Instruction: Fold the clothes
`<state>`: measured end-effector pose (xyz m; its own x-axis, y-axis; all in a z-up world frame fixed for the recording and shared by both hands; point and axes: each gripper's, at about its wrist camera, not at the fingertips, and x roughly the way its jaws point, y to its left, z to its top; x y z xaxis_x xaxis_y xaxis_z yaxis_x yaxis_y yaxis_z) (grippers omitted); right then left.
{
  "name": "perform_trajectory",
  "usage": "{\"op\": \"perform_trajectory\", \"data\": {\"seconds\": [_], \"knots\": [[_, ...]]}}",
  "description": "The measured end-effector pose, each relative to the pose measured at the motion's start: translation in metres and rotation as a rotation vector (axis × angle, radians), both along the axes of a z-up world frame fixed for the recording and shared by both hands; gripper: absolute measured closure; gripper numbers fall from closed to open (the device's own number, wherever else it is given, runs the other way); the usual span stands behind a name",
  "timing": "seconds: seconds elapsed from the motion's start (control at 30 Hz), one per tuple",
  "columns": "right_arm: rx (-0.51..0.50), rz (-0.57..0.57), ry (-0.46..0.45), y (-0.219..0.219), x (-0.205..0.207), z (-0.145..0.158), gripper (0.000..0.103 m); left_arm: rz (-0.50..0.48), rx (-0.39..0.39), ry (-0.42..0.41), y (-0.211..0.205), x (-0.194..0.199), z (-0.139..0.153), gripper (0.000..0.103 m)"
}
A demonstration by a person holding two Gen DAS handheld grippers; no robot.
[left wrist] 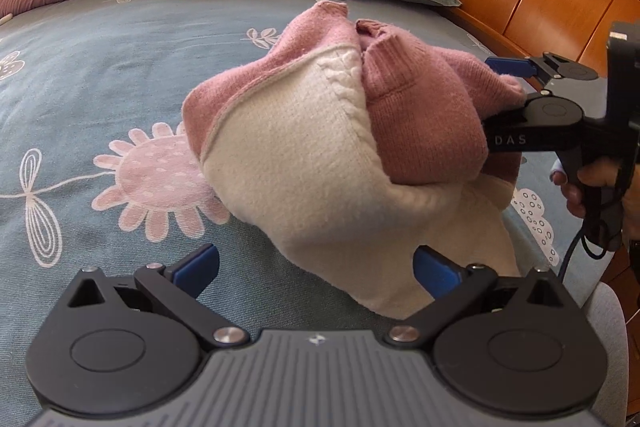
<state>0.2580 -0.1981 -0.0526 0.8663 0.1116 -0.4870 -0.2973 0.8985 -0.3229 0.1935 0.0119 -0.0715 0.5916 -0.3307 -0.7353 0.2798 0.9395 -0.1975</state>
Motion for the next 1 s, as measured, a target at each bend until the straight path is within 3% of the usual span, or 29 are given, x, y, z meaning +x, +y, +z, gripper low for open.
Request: {"op": "perform_trajectory", "data": {"seconds": [0.13,0.33,0.57,1.0], "knots": [[-0.027,-0.189,-0.083,-0.034,0.014,0.011,0.0,0.004,-0.023,0.004,0.002,0.0,0.002,0.001],[0.013,-0.245,-0.083,-0.063,0.025,0.019,0.0,-0.04,-0.069,-0.041,-0.019,0.004,0.016,0.001],[0.048,-0.033,0.066,-0.044,0.034,0.008,0.0,-0.032,-0.052,-0.019,-0.03,0.0,0.006,0.001],[0.297,-0.172,0.338,-0.108,0.178,0.018,0.0,0.029,-0.047,-0.044,-0.003,0.011,0.019,0.001]]}}
